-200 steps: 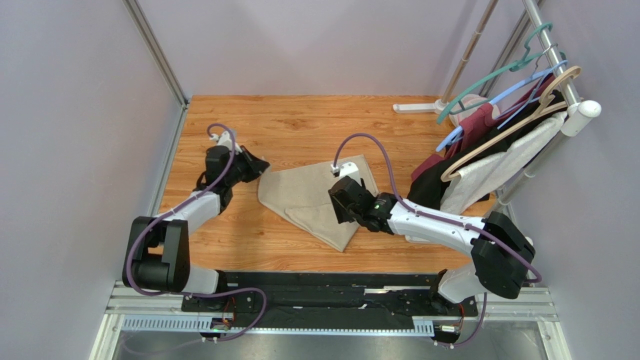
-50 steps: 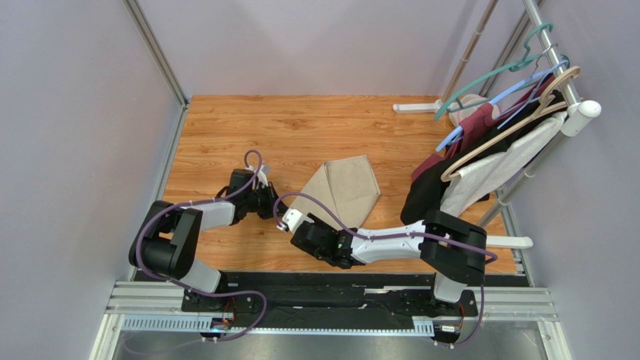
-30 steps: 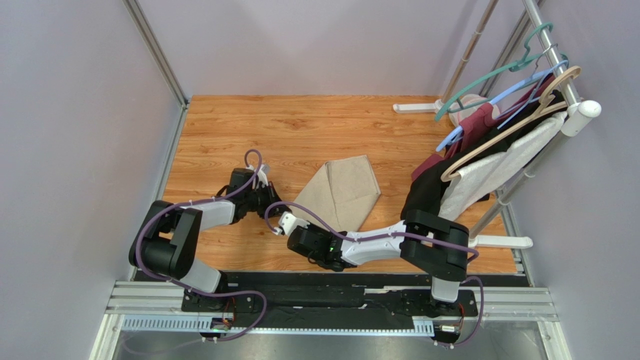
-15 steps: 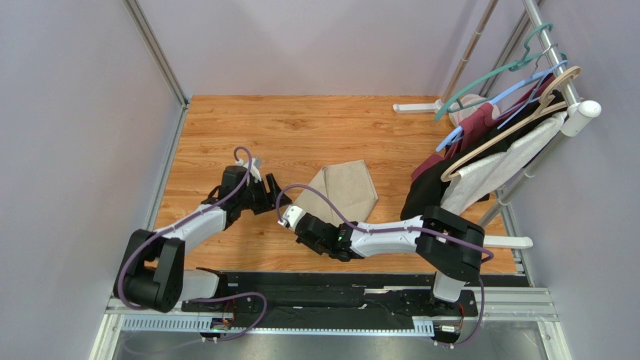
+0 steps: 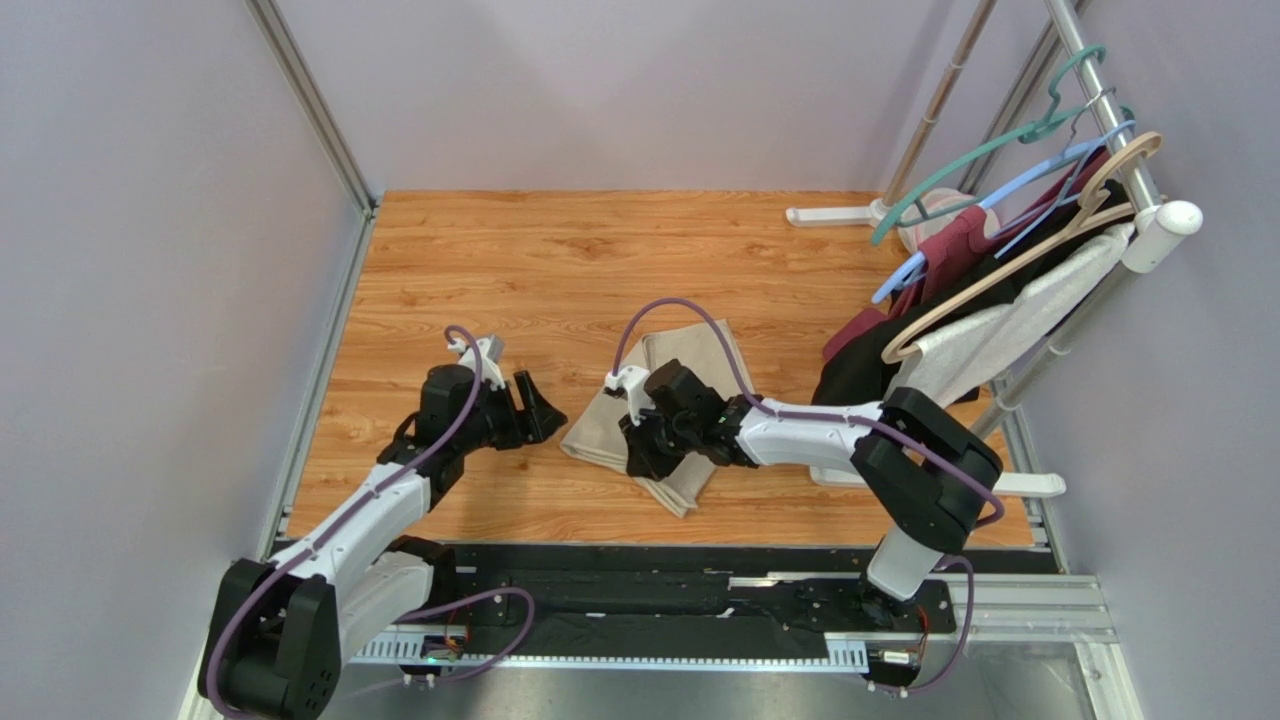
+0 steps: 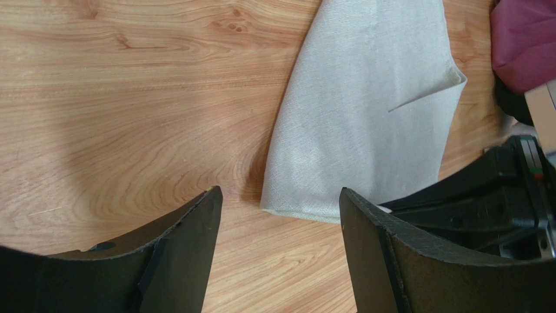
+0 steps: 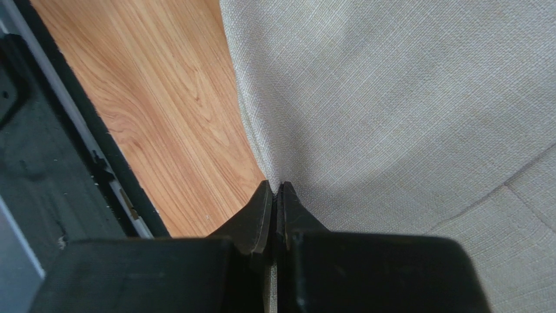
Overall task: Fold the napkin, place the utensils inside, and roll it up
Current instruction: Roll the napkin with the utensil
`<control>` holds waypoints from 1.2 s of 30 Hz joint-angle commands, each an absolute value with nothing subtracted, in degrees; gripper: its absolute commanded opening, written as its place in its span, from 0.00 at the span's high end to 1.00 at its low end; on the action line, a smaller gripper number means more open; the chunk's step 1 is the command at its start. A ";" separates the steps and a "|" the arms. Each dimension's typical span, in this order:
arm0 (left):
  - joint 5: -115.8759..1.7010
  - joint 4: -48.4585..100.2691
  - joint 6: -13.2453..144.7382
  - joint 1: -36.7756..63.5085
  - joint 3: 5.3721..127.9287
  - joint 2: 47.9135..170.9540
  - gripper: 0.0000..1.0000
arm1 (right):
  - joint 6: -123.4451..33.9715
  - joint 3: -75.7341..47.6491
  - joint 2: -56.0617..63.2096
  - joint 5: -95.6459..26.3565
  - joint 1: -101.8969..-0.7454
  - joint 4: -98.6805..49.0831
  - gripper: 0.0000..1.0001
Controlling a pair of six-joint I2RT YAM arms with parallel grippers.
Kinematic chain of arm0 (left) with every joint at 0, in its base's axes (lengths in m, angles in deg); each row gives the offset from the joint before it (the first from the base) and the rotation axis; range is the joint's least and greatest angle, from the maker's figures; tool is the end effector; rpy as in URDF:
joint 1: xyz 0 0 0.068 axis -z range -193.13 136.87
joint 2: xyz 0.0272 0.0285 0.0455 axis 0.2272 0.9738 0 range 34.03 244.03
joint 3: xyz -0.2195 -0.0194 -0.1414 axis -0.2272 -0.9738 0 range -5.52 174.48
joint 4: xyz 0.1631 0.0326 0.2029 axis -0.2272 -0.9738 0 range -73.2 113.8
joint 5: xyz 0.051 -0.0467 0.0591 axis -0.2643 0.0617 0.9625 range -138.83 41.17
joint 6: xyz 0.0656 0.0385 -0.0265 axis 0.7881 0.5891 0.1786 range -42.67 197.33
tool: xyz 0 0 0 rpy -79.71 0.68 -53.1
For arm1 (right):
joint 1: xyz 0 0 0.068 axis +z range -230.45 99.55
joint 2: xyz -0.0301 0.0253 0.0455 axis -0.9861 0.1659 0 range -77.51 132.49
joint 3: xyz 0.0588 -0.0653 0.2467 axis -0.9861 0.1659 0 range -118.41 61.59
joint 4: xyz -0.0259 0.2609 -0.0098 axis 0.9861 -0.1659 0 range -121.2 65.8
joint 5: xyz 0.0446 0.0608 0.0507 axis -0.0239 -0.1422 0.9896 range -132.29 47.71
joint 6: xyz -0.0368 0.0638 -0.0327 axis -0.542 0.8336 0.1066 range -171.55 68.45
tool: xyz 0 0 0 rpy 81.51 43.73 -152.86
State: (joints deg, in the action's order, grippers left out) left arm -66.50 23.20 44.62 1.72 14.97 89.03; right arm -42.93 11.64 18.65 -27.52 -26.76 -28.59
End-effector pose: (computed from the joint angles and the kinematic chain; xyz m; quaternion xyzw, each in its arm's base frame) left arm 0.2137 -0.0785 0.1498 -0.0661 0.8773 -0.3084 0.3618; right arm 0.1931 0.2927 0.1194 -0.3978 0.8458 0.2765 0.2236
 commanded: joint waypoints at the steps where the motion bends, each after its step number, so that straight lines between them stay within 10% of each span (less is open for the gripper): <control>1: -69.74 27.22 46.92 1.46 15.14 89.57 0.24 | -38.02 12.02 19.70 -13.21 -31.21 -21.31 1.00; 36: -78.53 38.66 35.58 1.46 16.36 111.19 0.19 | -34.24 13.25 28.23 -2.21 -40.55 -14.89 1.00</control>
State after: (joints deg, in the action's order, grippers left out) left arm -76.79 37.43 38.15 1.72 15.45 108.70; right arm -33.31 12.82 28.12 -1.01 -40.31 -16.02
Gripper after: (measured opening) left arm 0.820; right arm 0.015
